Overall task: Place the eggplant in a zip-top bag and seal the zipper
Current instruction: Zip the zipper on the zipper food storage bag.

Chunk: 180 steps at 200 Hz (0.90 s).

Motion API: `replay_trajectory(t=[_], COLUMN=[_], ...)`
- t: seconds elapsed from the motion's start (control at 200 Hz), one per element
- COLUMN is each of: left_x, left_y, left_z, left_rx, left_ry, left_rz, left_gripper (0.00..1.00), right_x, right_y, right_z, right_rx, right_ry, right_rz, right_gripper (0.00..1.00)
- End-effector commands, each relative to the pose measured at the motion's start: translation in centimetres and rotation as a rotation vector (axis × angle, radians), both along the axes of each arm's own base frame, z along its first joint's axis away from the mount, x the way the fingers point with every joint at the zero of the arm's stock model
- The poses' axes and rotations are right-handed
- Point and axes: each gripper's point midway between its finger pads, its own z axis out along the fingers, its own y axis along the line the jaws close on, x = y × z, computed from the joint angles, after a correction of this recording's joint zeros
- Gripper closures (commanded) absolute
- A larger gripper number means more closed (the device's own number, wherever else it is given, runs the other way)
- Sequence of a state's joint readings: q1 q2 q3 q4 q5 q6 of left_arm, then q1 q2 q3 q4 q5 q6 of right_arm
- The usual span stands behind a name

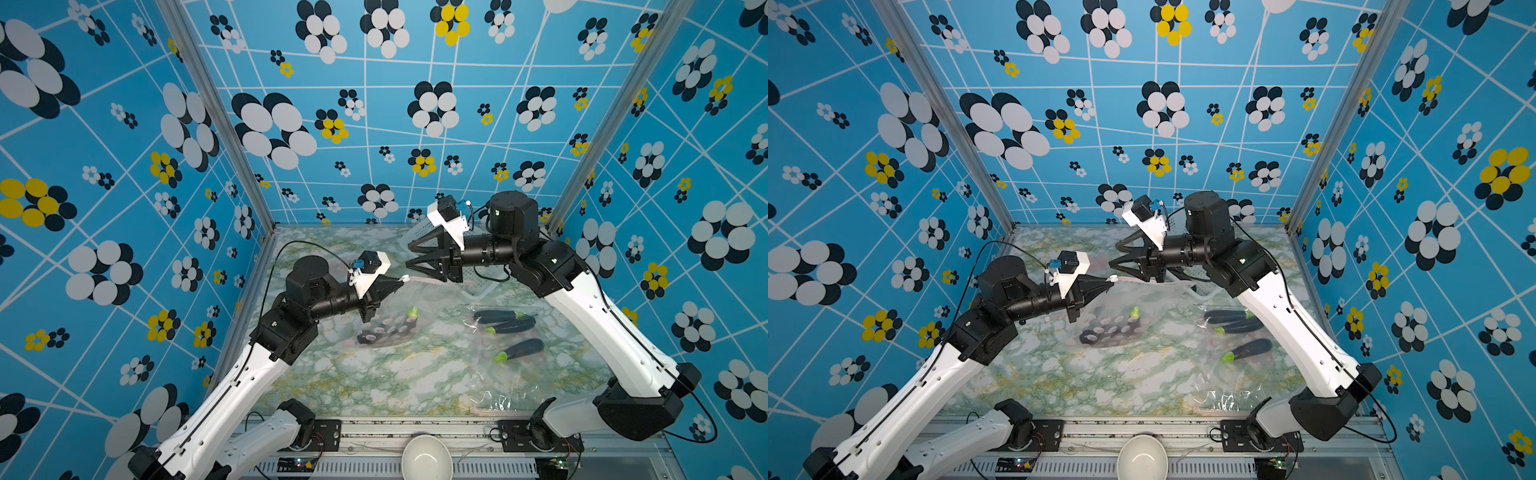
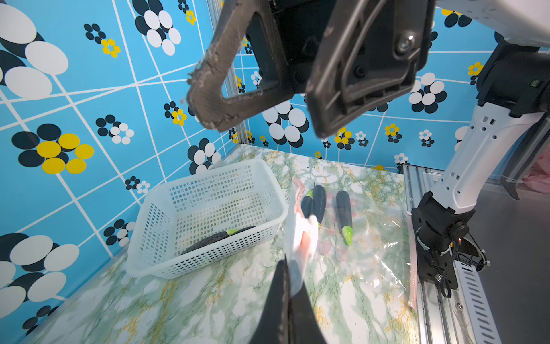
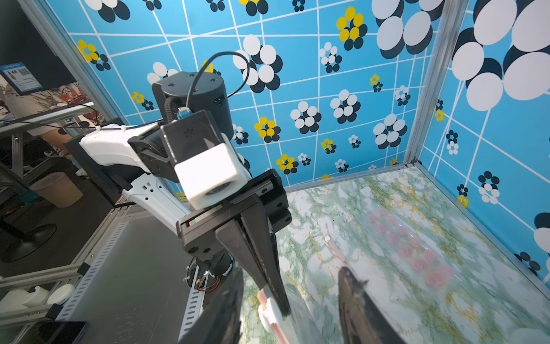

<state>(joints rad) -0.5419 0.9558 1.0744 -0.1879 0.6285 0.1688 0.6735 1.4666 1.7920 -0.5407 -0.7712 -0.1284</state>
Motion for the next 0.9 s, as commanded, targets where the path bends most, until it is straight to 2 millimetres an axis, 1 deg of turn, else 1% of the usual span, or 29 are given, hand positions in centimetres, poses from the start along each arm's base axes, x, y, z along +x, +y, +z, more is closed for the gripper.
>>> replay_trajectory(t=[0.0, 0.17, 0.36, 0.52, 0.705, 0.82, 0.895], left_x=[-0.8, -0.8, -0.8, -0.9, -1.2, -1.2, -1.1], left_y=[0.1, 0.0, -0.1, -0.1, -0.2, -0.2, -0.2], left_z=[1.5, 1.8, 1.9, 2.1, 2.4, 2.5, 2.5], left_rx=[-0.019, -0.027, -0.032, -0.039, -0.051, -0.053, -0.054], left_ry=[-0.035, -0.038, -0.041, -0.044, -0.052, -0.053, -0.053], left_rz=[-0.02, -0.027, -0.029, -0.039, -0.055, -0.053, -0.053], left_gripper=[1.0, 1.0, 1.0, 1.0, 1.0, 1.0, 1.0], right_x=[-1.0, -2.1, -3.2, -3.1, -2.9, -2.9, -2.9], right_y=[0.3, 0.3, 0.0, 0.1, 0.3, 0.5, 0.5], right_z=[-0.8, -2.2, -3.1, -4.0, -4.0, -4.1, -4.1], right_rx=[-0.031, -0.053, -0.086, -0.112, -0.109, -0.107, -0.106], right_ry=[0.009, 0.054, 0.086, 0.101, 0.092, 0.103, 0.098], right_rz=[0.062, 0.131, 0.181, 0.189, 0.193, 0.205, 0.206], right_gripper=[0.48, 0.49, 0.5, 0.52, 0.53, 0.59, 0.66])
